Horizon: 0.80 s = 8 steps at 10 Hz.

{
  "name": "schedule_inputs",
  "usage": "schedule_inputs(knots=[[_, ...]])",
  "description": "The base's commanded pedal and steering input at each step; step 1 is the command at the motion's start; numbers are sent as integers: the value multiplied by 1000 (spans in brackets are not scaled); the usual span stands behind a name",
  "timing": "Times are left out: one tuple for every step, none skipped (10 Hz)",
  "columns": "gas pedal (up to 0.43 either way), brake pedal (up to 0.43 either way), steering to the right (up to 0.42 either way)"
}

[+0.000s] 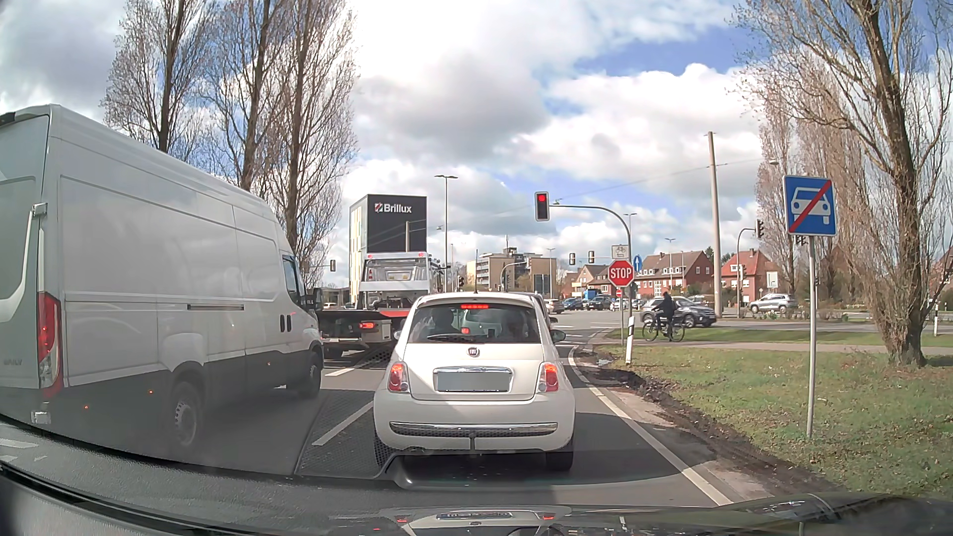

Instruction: Follow the waypoints while adhering to traffic rules and regulations

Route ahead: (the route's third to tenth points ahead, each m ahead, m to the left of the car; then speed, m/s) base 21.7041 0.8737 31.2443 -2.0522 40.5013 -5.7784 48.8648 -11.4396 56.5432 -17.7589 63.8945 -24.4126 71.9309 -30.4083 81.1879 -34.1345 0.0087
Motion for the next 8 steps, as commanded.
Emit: schedule_inputs(knots=[[0, 287, 1], [0, 287, 1], [0, 287, 1], [0, 287, 1], [0, 287, 1], [0, 287, 1], [0, 287, 1], [0, 287, 1]])
